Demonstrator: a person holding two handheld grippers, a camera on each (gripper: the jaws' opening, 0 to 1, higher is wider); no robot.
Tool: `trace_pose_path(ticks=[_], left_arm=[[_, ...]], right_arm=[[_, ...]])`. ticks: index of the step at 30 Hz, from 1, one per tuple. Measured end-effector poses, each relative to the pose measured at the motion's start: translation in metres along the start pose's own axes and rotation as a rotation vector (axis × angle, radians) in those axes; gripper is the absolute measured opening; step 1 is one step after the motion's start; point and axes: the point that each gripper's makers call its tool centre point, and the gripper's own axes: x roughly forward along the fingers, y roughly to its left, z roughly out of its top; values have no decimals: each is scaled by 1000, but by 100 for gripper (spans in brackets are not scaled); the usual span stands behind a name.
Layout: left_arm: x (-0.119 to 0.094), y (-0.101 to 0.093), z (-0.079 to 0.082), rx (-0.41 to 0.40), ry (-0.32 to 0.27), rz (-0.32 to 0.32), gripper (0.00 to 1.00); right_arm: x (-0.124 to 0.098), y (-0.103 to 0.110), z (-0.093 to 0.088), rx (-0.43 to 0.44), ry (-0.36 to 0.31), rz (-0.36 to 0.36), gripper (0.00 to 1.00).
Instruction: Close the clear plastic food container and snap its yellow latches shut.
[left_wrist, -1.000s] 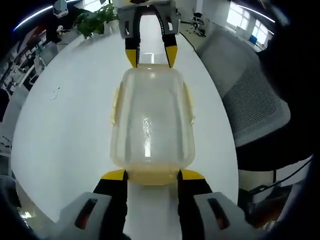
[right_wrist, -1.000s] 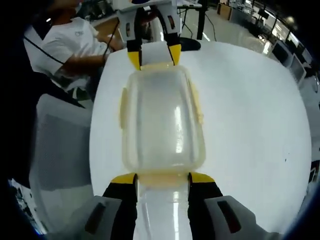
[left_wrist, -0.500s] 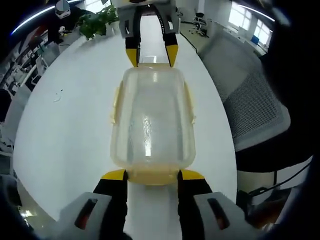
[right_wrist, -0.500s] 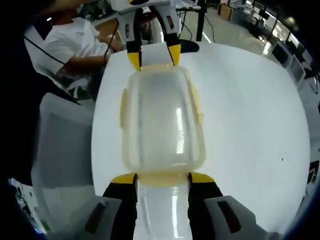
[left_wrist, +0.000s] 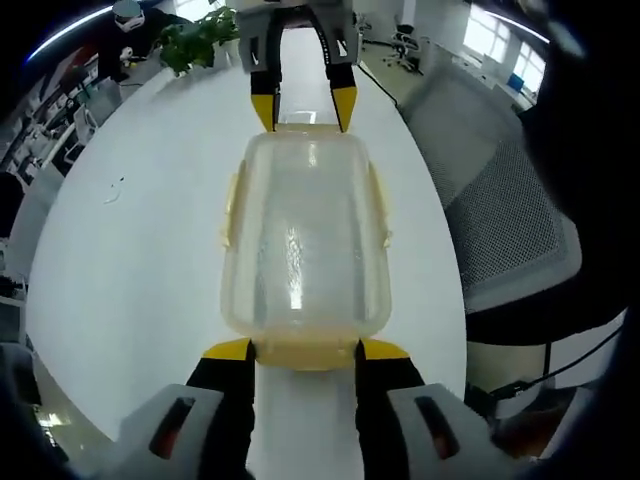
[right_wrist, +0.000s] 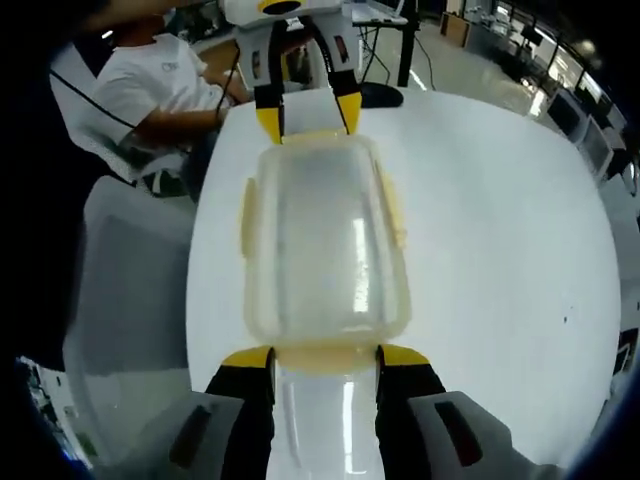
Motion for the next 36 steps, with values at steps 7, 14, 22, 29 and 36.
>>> trace_pose_path(ticks=[7,14,22,29,36], left_arm=[[3,-3,10,-13,-2,-1,38],[7,-3,19,-19,-8,-1,38],[14,-5,31,-20,-4,-4,38],[18,-3,39,-22,-1,-5,38],[23,-4,52,-22,-2,-4,38]], right_arm=[[-4,0,-9,-3,-1,5,38],[-8,0,-18,-7,-9,3,38],[-9,1,-33,-5,-15,9,38],[-13,0,-41,-3,-22,12,38],[-17,-1,-54,-3,-18,12,38]])
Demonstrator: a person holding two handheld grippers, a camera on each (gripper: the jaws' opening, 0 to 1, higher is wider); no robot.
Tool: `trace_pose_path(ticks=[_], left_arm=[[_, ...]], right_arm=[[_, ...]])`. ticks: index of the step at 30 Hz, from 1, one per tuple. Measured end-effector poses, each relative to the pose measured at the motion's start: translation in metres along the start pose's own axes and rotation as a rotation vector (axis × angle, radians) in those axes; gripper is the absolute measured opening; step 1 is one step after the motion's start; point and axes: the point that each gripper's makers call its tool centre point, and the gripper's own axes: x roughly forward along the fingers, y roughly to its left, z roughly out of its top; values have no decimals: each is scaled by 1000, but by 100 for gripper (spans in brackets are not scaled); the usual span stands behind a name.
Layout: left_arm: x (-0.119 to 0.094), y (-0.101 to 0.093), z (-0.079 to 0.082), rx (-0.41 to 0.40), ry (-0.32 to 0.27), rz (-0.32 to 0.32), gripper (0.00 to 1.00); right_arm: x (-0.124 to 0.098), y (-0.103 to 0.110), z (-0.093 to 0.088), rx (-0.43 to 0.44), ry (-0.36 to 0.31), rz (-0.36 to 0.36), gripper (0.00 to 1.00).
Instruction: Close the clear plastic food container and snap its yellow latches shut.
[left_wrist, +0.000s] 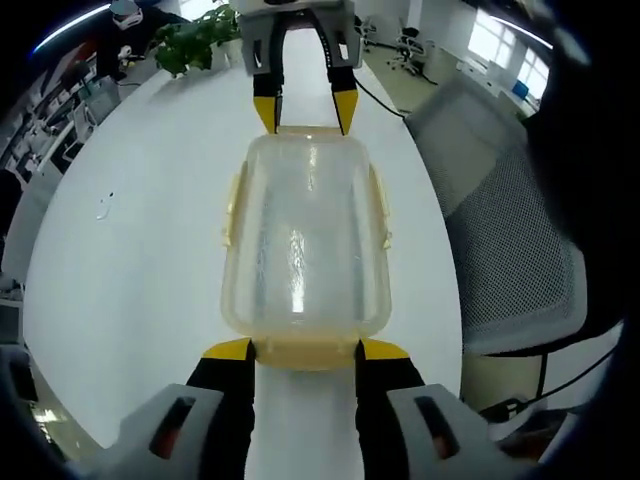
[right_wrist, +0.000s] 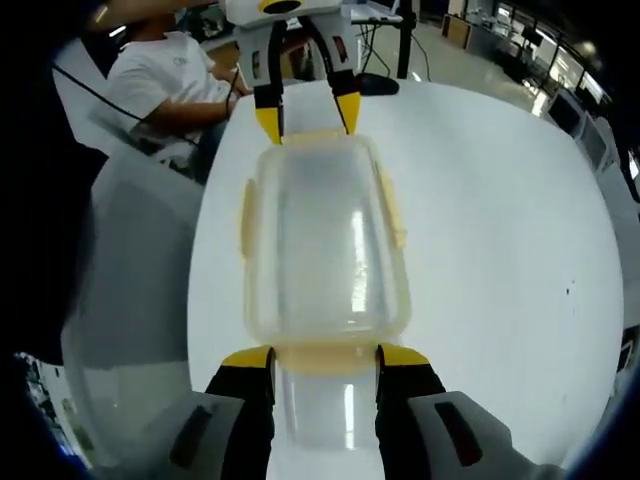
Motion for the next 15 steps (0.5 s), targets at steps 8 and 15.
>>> trace_pose_path(ticks=[8,15], left_arm=[[4,-1,15,0,-2,-1,38],[9,0,24,-2,12,0,37]], right_arm=[[-6,-1,-14,0,-4,-1,38],[-8,-2,-24,-3,-7,-2,38]])
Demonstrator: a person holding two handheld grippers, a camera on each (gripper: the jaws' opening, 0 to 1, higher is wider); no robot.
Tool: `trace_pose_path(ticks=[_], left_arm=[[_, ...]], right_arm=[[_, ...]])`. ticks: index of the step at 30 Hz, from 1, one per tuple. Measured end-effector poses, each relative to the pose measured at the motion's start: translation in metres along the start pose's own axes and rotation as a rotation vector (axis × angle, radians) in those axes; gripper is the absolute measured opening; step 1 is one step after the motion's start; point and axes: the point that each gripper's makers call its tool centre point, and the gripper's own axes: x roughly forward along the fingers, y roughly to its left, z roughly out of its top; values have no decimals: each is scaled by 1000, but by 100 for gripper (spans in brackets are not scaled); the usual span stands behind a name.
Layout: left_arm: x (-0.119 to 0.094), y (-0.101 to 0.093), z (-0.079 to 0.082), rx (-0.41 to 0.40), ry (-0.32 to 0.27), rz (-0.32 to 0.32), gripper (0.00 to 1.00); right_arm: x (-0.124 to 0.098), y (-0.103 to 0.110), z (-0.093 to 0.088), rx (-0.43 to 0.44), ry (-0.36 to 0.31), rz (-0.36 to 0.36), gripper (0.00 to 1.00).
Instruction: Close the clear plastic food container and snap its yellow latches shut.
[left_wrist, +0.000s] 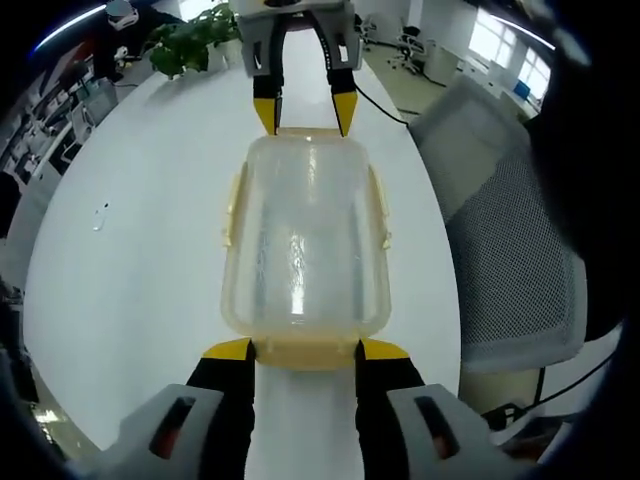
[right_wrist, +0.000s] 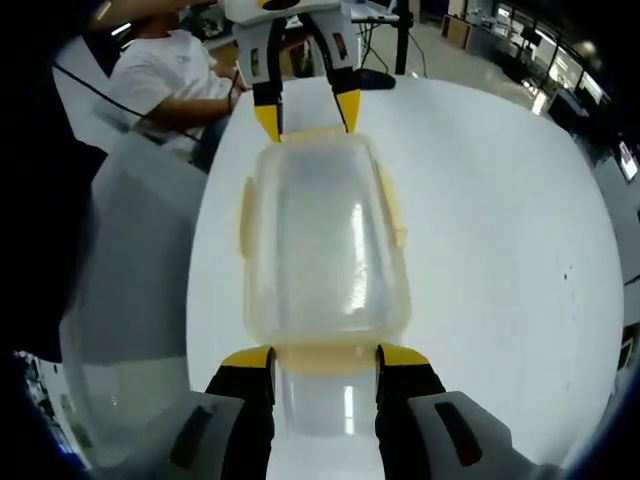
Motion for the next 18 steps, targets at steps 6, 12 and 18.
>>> trace_pose_path(ticks=[6,12,18], left_arm=[[5,0,9,7,8,4,37],[8,1,13,-2,18,2,37],[10,0,18,-7,24,2,37]], right_arm=[[-2,0,-9,2,0,4,38],[-5,-1,-13,-9,4,3,38],[-6,-2,-20,-22,2,0,38]])
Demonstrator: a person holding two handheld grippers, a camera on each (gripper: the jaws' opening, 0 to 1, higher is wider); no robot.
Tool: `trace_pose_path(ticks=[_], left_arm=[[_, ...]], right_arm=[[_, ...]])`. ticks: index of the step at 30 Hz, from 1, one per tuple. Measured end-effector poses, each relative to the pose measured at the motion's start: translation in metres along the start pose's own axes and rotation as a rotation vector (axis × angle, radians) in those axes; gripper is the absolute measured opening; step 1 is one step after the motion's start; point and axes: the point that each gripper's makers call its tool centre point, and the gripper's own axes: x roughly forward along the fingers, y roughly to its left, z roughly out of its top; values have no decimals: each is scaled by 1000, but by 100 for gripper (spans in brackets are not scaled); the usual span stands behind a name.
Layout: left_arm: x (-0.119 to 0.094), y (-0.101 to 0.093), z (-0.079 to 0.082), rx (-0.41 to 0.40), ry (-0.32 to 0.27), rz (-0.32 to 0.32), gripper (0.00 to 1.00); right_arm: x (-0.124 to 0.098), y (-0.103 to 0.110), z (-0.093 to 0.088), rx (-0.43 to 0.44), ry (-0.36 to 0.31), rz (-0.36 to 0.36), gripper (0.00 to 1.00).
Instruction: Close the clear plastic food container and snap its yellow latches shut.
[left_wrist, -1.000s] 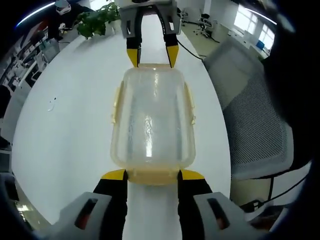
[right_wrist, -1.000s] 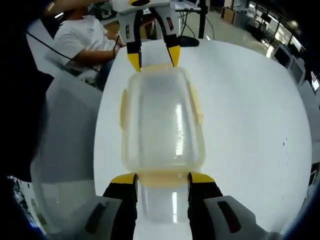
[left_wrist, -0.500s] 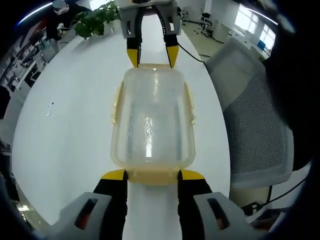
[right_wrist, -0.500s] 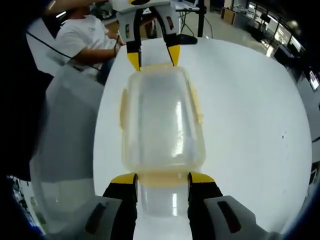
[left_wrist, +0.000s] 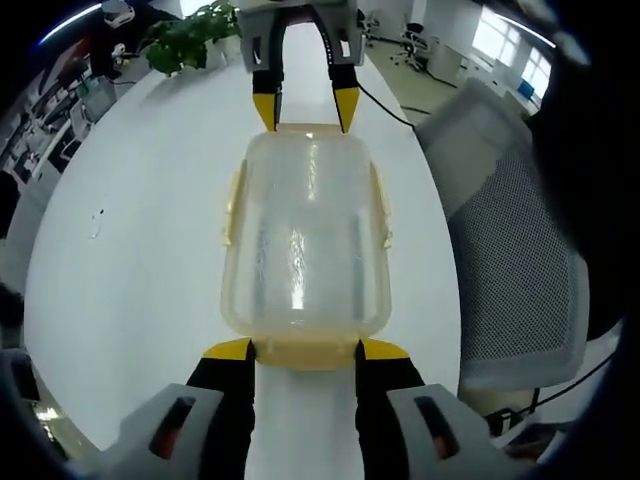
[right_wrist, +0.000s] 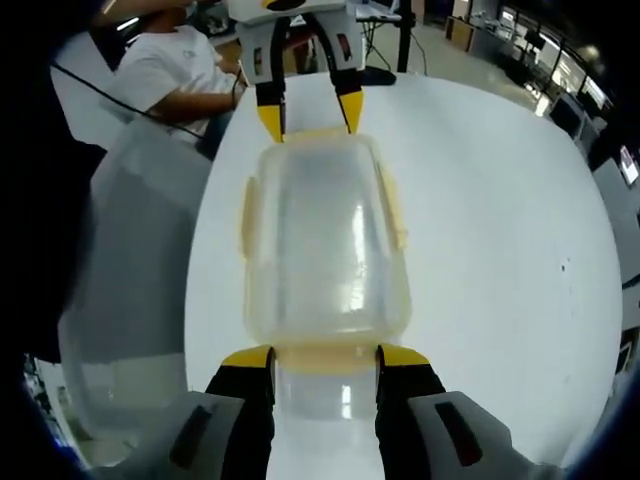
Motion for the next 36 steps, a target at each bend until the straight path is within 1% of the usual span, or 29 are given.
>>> trace_pose_path(ticks=[13,23,27,36], left_arm=[[9,1,15,-4,-1,0,37],[13,2,23,-6,4,-4,37],[17,4,26,-7,6,-6,37],[26,1,41,-4,-6,-5,37]], right_arm=[[-2,-3,-17,2,-9,7,38],[-4,-4,-25,3,-11,12,38],[-5,-5,-32,3,-9,11,38],[-9,-4,-47,3,-8,9,38]])
